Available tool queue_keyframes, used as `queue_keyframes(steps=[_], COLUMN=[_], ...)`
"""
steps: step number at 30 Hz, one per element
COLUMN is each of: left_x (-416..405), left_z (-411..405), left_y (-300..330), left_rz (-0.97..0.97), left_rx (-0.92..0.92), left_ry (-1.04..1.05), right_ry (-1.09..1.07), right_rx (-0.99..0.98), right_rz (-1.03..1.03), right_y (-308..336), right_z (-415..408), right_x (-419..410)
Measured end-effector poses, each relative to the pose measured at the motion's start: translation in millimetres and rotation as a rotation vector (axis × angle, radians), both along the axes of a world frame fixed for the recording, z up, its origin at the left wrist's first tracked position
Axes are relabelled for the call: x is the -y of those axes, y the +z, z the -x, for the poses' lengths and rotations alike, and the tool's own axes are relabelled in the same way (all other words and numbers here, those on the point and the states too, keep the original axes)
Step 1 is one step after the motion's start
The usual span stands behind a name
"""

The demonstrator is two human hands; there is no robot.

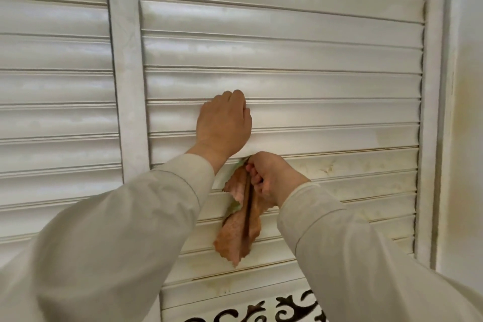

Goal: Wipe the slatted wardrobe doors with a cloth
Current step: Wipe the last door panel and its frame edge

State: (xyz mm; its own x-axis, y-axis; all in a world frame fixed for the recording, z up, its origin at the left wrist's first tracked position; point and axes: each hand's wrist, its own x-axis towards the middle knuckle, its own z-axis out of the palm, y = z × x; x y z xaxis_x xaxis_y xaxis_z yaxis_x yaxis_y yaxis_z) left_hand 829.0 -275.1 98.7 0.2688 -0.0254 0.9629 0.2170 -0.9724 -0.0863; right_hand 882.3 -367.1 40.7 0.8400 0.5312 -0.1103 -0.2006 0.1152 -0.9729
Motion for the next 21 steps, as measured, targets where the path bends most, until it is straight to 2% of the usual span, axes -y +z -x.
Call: queue_keyframes(steps=[9, 16, 21], left_x=[41, 68, 64], left_z=[-62, -102, -124], left_y=[18, 29, 31], left_rz=[-0.090, -0.279, -0.330], left_rx=[-0.085, -0.121, -0.017], left_ry=[0.034, 0.059, 0.007], right_ry=[-0.153, -0.348, -0.400], right_rx=[-0.049, -0.076, -0.122], right_rz=[-0.079, -0.152, -0.139], right_y=[-1, -4, -1], right_z=[-71, -139, -178], right_x=[72, 129, 163])
